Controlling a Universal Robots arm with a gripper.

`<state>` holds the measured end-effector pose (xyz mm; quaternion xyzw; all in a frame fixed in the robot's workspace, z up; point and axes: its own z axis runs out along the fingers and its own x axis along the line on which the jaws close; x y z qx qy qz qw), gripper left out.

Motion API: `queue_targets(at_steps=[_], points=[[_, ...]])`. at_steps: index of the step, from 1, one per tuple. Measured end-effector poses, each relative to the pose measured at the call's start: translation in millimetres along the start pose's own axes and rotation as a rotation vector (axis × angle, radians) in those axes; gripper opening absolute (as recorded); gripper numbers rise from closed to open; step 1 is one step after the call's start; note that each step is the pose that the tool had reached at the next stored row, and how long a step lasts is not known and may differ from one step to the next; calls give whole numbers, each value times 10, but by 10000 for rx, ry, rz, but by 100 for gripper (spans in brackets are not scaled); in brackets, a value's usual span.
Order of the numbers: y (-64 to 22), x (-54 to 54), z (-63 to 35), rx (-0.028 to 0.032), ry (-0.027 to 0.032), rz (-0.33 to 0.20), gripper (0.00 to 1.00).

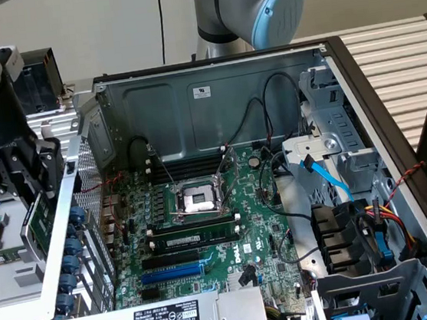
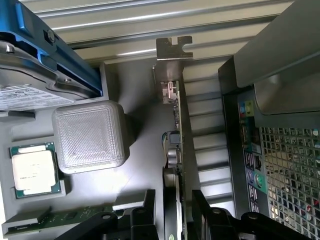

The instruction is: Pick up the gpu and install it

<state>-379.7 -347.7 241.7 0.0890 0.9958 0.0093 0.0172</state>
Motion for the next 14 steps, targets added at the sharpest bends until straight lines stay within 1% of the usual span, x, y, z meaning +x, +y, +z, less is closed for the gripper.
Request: queue_targets(at_steps=[2,5,6,10,14], points=[[0,0,1,5,-5,168,42],[5,1,4,19,-12,234,42],[7,1,5,34,-14,240,42],[16,3,14,128,-31,258,42],[17,3,16,144,-31,258,42]])
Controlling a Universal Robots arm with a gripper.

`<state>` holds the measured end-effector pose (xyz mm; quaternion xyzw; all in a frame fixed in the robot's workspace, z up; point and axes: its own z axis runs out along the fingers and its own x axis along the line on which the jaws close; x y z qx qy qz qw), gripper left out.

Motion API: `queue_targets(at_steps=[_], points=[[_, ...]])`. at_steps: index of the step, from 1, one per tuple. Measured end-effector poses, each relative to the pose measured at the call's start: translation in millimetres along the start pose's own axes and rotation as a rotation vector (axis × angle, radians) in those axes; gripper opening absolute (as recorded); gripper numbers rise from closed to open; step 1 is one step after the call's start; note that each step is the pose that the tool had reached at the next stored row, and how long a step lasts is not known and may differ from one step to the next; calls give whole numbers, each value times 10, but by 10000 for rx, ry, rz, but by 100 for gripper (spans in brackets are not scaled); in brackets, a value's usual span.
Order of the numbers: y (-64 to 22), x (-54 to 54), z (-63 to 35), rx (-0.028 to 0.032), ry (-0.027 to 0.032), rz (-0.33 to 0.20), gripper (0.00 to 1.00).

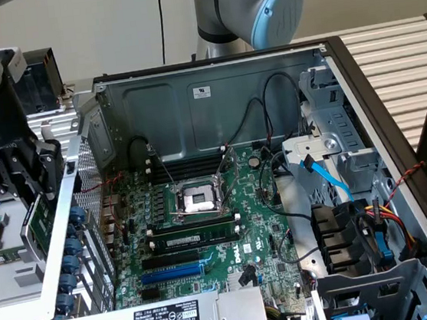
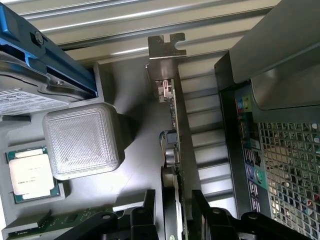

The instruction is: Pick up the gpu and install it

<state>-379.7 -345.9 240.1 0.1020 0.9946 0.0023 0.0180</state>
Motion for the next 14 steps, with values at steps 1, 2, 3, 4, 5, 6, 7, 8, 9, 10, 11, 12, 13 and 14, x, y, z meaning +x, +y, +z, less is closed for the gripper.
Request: queue_targets(at_steps=[1,2,3,4,5,6,7,8,9,10,11,12,13,14], points=[[0,0,2,0,-1,0,42],[0,0,3,1,-1,0,42],[0,0,4,2,-1,0,42],[0,0,5,3,-2,-1,42],[0,0,5,5,-2,0,40],[0,0,5,6,-2,-1,34],[0,0,5,6,-3,0,34],[0,0,5,8,-1,-1,28],[0,0,5,10,-2,0,27],[0,1,5,13,-3,0,27],[0,1,5,17,-5,0,27],[1,1,6,23,-7,0,27],[2,1,6,30,-9,0,27],[2,1,6,39,-11,-1,27]])
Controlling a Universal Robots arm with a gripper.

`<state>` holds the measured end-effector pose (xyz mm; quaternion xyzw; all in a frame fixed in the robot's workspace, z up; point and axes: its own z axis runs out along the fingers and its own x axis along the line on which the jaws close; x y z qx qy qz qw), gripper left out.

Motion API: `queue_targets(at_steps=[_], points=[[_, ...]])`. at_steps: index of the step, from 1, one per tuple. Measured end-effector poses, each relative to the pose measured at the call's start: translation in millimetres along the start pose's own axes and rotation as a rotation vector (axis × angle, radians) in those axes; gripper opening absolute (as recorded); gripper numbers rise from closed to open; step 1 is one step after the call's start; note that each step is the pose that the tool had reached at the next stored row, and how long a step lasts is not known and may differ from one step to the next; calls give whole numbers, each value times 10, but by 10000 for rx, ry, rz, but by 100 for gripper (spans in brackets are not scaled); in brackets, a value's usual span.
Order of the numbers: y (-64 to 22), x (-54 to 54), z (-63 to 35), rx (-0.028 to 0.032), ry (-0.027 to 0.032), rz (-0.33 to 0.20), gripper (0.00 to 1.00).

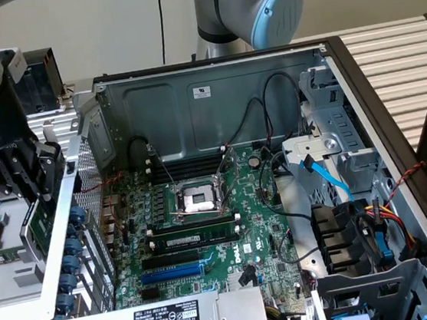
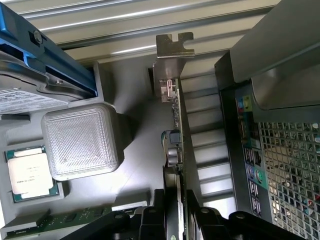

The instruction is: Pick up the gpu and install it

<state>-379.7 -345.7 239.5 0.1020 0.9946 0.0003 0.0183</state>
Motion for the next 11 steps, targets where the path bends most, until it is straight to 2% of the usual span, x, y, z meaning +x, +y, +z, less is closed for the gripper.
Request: queue_targets(at_steps=[11], points=[[0,-2,-65,12,0,-1,27]])
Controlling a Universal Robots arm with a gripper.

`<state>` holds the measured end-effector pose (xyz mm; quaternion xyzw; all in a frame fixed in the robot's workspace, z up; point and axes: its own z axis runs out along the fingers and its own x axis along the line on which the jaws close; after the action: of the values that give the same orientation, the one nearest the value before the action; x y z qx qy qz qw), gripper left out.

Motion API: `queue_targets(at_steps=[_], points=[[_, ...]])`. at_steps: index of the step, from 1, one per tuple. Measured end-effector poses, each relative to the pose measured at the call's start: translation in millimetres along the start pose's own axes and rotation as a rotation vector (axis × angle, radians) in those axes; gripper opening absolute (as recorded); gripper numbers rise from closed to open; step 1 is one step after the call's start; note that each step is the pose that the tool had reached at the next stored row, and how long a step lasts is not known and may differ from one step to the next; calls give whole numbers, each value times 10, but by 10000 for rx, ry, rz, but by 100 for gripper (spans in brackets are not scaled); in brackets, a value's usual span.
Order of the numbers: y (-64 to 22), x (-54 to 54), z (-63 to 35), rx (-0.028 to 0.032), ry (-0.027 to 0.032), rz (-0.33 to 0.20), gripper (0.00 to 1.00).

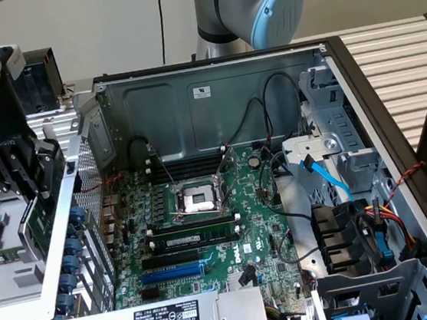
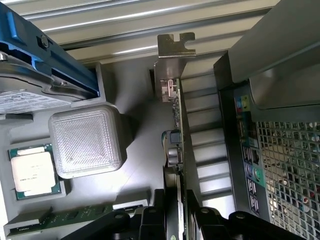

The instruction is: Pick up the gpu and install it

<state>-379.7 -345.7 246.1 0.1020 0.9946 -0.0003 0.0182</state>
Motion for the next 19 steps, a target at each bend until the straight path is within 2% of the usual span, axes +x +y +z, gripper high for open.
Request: queue_targets(at_steps=[9,19], points=[[0,-3,-192,-1,-1,0,27],[1,-18,-644,0,-1,1,27]])
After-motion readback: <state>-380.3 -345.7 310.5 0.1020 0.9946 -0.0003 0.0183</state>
